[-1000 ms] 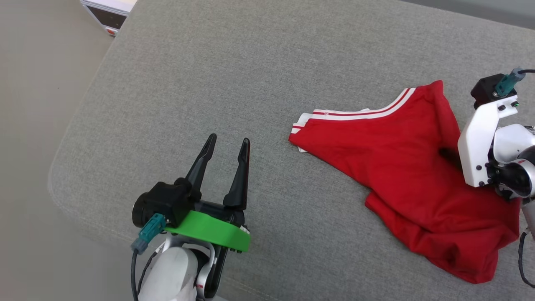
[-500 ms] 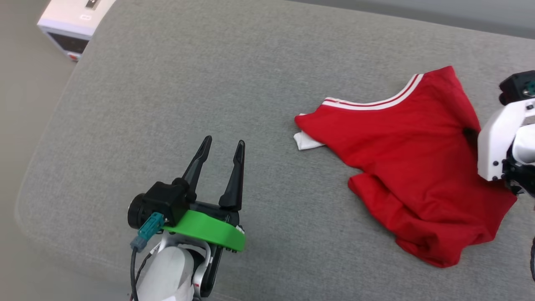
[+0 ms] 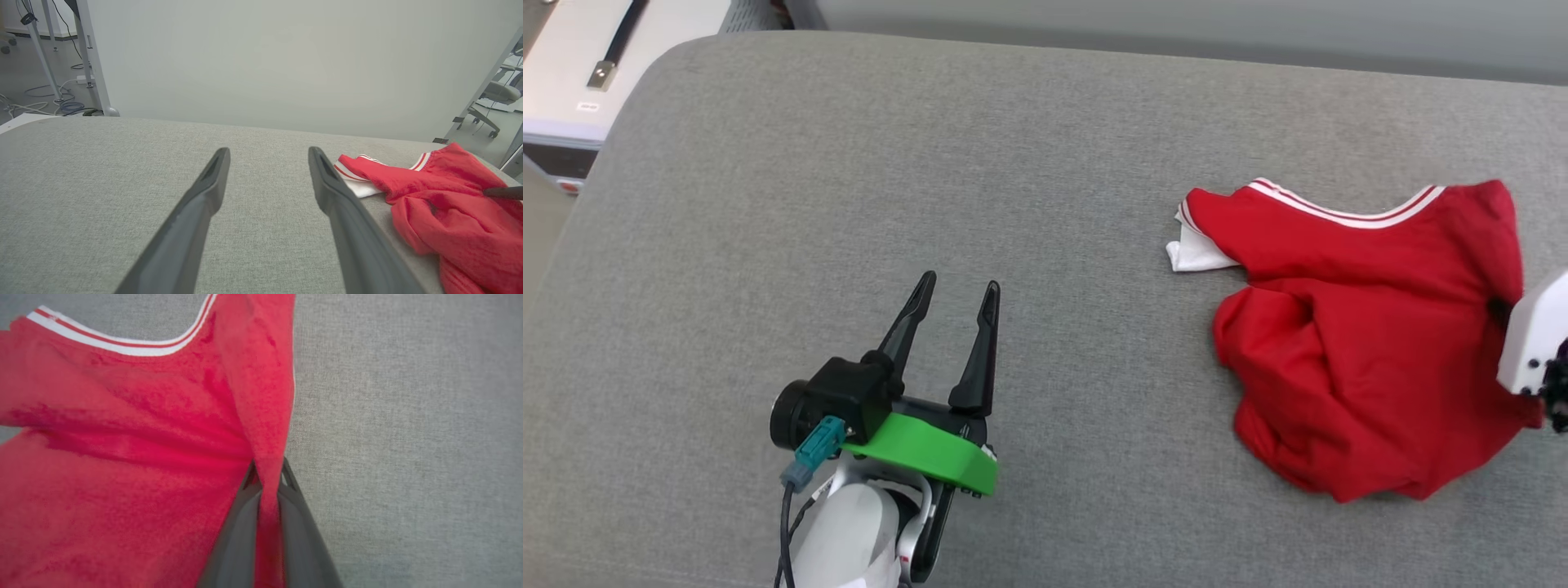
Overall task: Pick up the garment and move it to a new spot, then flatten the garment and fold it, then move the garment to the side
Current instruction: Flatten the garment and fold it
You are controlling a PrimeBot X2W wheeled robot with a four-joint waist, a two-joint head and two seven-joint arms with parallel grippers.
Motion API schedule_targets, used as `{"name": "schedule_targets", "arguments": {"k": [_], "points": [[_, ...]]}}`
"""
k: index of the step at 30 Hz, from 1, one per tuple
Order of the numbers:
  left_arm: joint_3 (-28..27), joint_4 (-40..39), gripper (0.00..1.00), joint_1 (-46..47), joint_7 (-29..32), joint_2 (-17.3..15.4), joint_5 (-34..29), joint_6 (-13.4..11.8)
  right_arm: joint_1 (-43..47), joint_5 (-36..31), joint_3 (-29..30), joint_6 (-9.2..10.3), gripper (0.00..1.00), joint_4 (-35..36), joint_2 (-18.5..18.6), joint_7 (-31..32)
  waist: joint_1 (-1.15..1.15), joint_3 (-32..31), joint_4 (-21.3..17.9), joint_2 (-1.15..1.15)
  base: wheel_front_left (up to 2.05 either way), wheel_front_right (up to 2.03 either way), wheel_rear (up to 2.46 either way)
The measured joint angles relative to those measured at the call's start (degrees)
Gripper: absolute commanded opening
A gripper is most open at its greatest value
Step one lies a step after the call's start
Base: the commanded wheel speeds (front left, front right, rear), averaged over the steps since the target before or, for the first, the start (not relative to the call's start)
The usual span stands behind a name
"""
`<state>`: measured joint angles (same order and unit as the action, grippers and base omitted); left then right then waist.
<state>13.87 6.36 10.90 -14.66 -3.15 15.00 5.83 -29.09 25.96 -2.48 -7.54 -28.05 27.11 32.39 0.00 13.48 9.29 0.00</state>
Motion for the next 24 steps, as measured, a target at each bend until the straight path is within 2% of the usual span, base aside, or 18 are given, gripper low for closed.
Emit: {"name": "schedule_targets", "arguments": {"k": [1,2,3,11,20,24], "points": [[0.0,0.1,1.00,0.0,0.0,0.0,0.0,0.0,0.3,-0.2,0.0,-0.01,0.11,-0.4,-0.4,-0.5,0.00,-0.1,-0.3,0.00,0.00,0.00,0.00],[0.0,0.2,1.00,0.0,0.0,0.0,0.0,0.1,0.6,-0.4,0.0,-0.01,0.47,-0.8,-0.8,-1.2,0.00,-0.2,-0.7,0.00,0.00,0.00,0.00],[-0.1,0.3,1.00,0.0,0.0,0.0,-0.1,0.1,0.8,-0.8,0.0,-0.01,1.00,-1.2,-1.1,-2.4,0.00,-0.2,-1.0,0.00,0.00,0.00,0.00],[-0.7,1.0,1.00,-0.3,0.0,0.0,-0.4,0.5,1.9,-3.3,-0.5,0.00,1.00,-0.8,-2.8,-15.9,0.00,-2.2,-2.3,0.00,0.00,0.00,0.00],[-1.2,1.3,1.00,-2.1,0.0,0.0,-0.5,0.6,8.6,-5.4,-0.2,-0.01,1.00,8.5,-3.7,-33.4,0.00,-5.9,-5.1,0.00,0.00,0.00,0.00],[-1.3,1.4,1.00,-2.7,0.0,0.0,-0.3,0.6,14.2,-6.9,2.2,0.00,1.00,13.0,-5.8,-38.9,0.00,-7.4,-6.4,0.00,0.00,0.00,0.00]]}}
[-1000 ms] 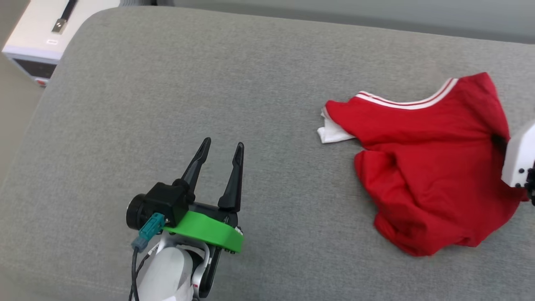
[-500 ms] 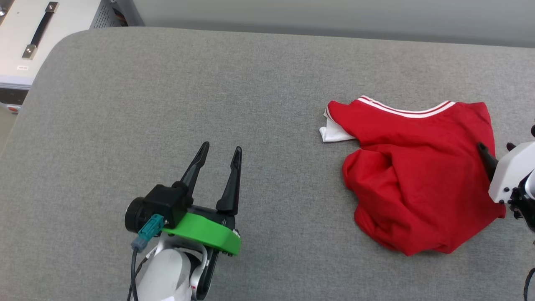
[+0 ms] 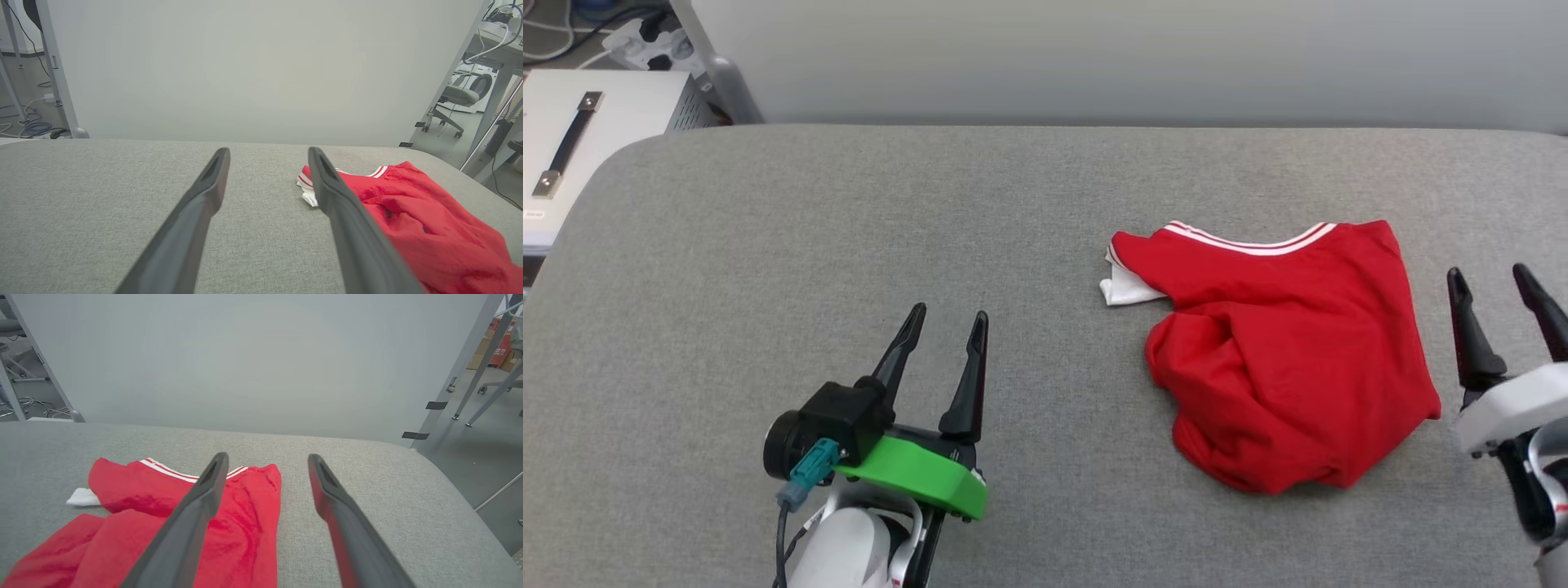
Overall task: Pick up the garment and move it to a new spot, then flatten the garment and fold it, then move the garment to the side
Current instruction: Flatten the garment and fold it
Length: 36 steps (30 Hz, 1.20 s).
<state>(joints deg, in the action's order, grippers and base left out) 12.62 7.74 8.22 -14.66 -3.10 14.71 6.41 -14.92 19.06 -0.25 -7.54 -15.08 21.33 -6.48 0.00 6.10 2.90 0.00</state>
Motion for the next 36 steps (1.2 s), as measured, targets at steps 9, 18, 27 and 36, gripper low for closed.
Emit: {"name": "schedule_targets", "arguments": {"k": [9,18,27,36], "points": [[-0.1,0.9,1.00,-1.4,0.0,0.1,0.0,0.0,11.3,-4.8,4.2,0.00,1.00,10.9,-10.7,-6.3,0.00,-1.7,-3.4,0.00,0.00,0.00,0.00],[0.5,3.9,1.00,-0.7,0.0,0.1,-0.3,0.4,14.9,-7.4,5.6,0.00,1.00,13.6,-14.3,-7.4,0.00,-0.2,-5.0,0.00,0.00,0.00,0.00],[6.1,12.6,1.00,15.2,16.2,-1.3,-0.9,0.7,14.8,-8.1,6.1,0.00,1.00,15.8,-14.5,-7.2,0.00,4.3,-6.9,0.00,0.00,0.00,0.00],[9.6,21.1,1.00,30.8,46.1,-1.7,2.3,0.6,12.8,-8.3,4.2,0.00,1.00,17.4,-15.2,-7.2,0.00,9.2,-10.9,0.00,0.00,0.00,0.00]]}}
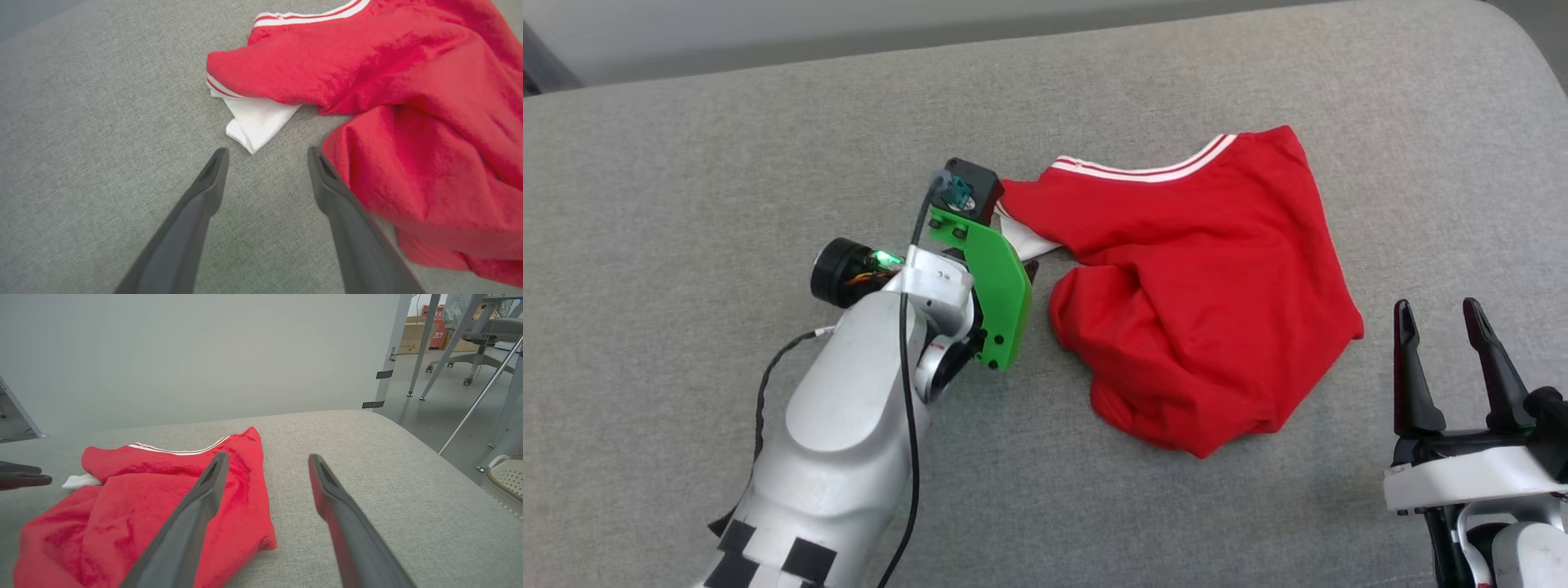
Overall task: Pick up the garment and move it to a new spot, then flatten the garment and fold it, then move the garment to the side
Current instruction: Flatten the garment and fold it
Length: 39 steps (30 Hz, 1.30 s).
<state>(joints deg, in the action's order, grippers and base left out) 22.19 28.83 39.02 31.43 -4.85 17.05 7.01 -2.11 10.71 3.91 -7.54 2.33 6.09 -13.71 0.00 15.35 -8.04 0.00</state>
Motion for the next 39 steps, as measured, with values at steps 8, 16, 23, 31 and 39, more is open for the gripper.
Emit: {"name": "schedule_targets", "arguments": {"k": [8,16,23,31,39], "points": [[-0.4,4.2,1.00,4.3,0.4,-1.2,-1.0,-2.8,-0.5,-0.2,0.0,0.00,1.00,0.0,-0.6,-0.2,0.00,3.4,-3.6,0.00,0.00,0.00,0.00],[-0.2,8.8,1.00,7.0,0.2,-1.8,-1.2,-2.8,-1.1,-0.5,-0.5,0.00,1.00,-0.3,-1.5,-0.7,0.00,5.9,-5.1,0.00,0.00,0.00,0.00],[-0.4,11.3,0.00,8.0,-1.2,-1.5,0.6,-2.1,-1.6,-1.3,-0.2,0.00,1.00,-0.5,-1.9,-0.7,0.00,6.6,-4.1,0.00,0.00,0.00,0.00],[-2.4,9.1,0.00,2.0,-8.9,-1.4,5.0,-1.1,-1.5,-1.9,0.5,0.00,1.00,-2.0,-2.0,-0.7,0.00,4.2,-2.0,0.00,0.00,0.00,0.00],[-6.6,-0.8,0.00,-8.4,-11.7,-3.3,9.4,-2.8,-0.5,-2.0,1.0,0.00,1.00,-3.5,-2.0,-0.7,0.00,-0.6,1.0,0.00,0.00,0.00,0.00]]}}
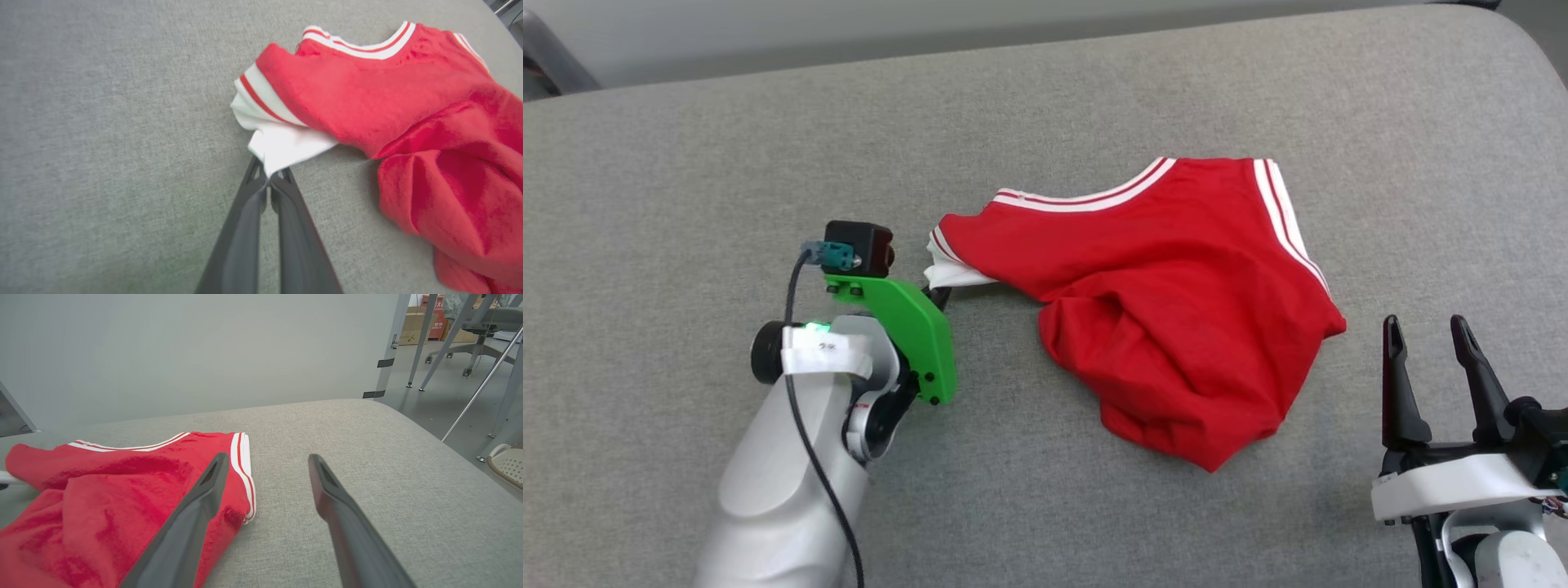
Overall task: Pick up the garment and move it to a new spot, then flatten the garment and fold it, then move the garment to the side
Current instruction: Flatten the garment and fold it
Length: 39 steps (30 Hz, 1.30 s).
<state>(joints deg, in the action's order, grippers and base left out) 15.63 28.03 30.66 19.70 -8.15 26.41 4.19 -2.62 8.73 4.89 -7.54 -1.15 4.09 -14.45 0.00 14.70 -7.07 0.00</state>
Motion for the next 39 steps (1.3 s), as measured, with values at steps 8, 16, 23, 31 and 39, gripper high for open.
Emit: {"name": "schedule_targets", "arguments": {"k": [8,16,23,31,39], "points": [[-6.9,-13.9,0.00,-8.3,3.9,-6.1,4.0,-4.3,1.4,0.0,0.1,0.00,1.00,-1.8,-0.1,0.0,0.00,-4.6,3.7,0.00,0.00,0.00,0.00],[-13.9,-19.5,0.00,-14.9,6.7,-10.8,6.2,-9.1,1.4,0.0,-0.1,0.00,1.00,-2.5,-0.1,0.1,0.00,-6.5,6.7,0.00,0.00,0.00,0.00],[-14.7,-16.8,0.00,-17.7,7.5,-11.8,4.7,-13.3,1.4,-0.1,0.0,0.00,1.00,-2.7,-0.1,0.6,0.00,-5.9,7.4,0.00,0.00,0.00,0.00],[-15.4,-9.8,0.00,-17.7,2.6,-11.8,3.8,-14.3,1.2,-0.7,0.3,0.00,1.00,-2.3,-0.1,1.5,0.00,-4.5,8.4,0.00,0.00,0.00,0.00],[-12.6,-4.9,1.00,-17.5,0.1,-10.1,2.8,-13.2,1.1,-1.1,0.5,0.00,1.00,-2.5,-0.2,1.9,0.00,-4.9,9.9,0.00,0.00,0.00,0.00]]}}
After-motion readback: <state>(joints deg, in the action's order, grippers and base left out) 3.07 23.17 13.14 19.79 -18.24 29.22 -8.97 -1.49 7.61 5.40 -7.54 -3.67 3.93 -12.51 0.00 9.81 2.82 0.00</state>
